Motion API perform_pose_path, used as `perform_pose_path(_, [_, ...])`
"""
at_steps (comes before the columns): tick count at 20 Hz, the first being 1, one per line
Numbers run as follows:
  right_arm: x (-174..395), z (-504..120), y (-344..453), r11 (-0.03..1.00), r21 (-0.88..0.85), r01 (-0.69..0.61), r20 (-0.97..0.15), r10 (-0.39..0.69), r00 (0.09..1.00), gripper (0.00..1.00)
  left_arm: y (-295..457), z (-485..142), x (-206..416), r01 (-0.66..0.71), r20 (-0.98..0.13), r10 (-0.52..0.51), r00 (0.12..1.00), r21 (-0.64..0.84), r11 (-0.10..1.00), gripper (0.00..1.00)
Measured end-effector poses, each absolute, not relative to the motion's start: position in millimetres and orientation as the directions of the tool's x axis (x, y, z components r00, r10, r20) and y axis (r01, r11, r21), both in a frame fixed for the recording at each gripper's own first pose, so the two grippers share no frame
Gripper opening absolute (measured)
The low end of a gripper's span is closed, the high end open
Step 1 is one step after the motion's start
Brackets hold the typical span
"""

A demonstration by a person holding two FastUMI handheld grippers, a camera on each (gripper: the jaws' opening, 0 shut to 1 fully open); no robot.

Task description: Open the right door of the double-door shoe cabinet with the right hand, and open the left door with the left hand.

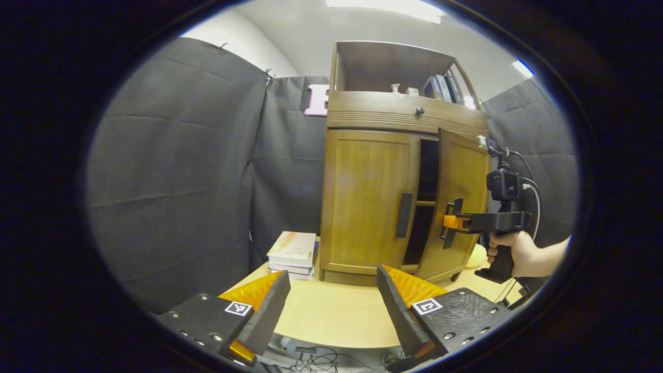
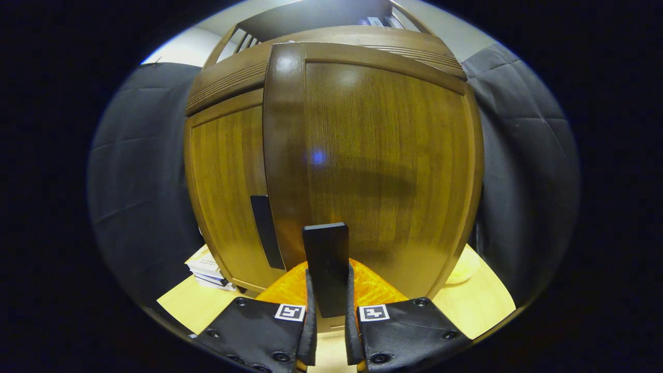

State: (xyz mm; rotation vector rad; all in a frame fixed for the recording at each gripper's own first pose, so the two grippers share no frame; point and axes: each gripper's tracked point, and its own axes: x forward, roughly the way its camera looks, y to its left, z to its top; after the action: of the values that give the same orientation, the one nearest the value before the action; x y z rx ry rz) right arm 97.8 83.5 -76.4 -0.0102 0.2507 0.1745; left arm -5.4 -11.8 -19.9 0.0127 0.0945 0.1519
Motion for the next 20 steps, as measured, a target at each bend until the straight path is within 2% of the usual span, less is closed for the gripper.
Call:
perform_pose_path(9, [68, -74, 64, 0.988, 0.02, -0.156, -0.242, 0.156, 0.958, 0.23, -35, -19, -8, -0.061, -0.081, 0.062, 0.995, 0.011, 0.998, 0.96])
perform_pose_path(15, [57, -70, 51, 0.988, 0.036, -0.148, -0.231, 0.152, 0.961, 0.24, -67, -10, 0, 0.079, -0.034, -0.08, 0.996, -0.027, 0.996, 0.97])
perform_pose_path(20, [41, -70, 32, 0.989, 0.052, -0.137, -0.252, 0.146, 0.957, 0.24, -82, -11, 20, 0.138, -0.037, -0.139, 0.99, -0.013, 0.99, 0.96])
